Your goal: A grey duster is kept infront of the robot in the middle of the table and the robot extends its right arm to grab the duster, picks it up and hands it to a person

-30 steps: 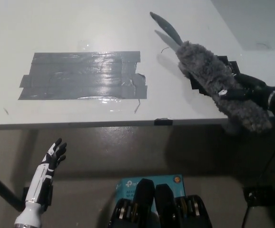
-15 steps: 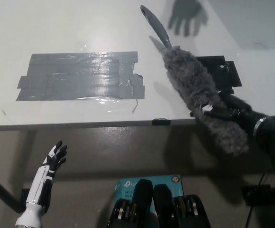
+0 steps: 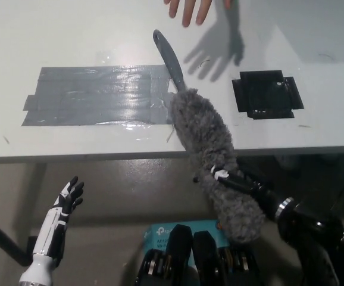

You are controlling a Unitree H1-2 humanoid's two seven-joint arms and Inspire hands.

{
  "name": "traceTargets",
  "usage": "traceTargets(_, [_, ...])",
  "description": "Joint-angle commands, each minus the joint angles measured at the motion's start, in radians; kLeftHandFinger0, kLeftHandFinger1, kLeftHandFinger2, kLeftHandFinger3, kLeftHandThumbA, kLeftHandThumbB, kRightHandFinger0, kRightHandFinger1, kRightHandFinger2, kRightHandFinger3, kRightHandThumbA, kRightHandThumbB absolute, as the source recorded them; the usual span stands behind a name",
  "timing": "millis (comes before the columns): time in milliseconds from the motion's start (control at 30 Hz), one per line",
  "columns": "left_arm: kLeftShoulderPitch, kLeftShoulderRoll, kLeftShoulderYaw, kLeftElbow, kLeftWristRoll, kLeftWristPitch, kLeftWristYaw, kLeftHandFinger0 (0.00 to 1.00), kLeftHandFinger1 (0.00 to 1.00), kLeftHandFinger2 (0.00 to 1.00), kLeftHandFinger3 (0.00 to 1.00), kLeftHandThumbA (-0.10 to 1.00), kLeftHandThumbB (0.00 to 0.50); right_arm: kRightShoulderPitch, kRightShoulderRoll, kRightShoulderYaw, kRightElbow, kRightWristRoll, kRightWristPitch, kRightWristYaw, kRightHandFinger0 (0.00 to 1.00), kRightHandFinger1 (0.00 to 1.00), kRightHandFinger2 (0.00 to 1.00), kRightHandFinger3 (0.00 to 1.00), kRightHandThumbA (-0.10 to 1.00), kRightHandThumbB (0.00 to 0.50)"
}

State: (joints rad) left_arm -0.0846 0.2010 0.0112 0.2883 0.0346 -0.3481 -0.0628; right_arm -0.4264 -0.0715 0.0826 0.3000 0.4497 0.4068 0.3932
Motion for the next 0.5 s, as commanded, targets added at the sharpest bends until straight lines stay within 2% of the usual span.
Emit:
traceTargets(0, [-0.036,0.030,0.014,-0.055,0.005,-0.030,-0.003,1.00,1.00,1.00,1.00,1.00,0.343,0.012,0.113,-0.049,-0.345,0.694,0.063,-0.258,0.00,0.48,0.88,1.00,-0.10,0.155])
traceTargets(100, [-0.036,0.030,0.015,-0.056,0.007,-0.028,0.000,1.00,1.00,1.00,1.00,1.00,0.349,0.017,0.123,-0.059,-0.350,0.715,0.063,-0.275,0.00,0.45,0.86,1.00,-0.10,0.145])
traceTargets(167, [-0.038,0.030,0.015,-0.055,0.011,-0.037,0.002,1.00,1.00,1.00,1.00,1.00,0.334,0.016,0.126,-0.065,-0.356,0.726,0.063,-0.279,0.00,0.45,0.85,1.00,-0.10,0.141])
traceTargets(467, [-0.046,0.031,0.015,-0.054,-0.002,-0.032,-0.006,1.00,1.00,1.00,1.00,1.00,0.329,0.008,0.129,-0.096,-0.398,0.785,0.063,-0.338,0.00,0.48,0.90,1.00,-0.10,0.116])
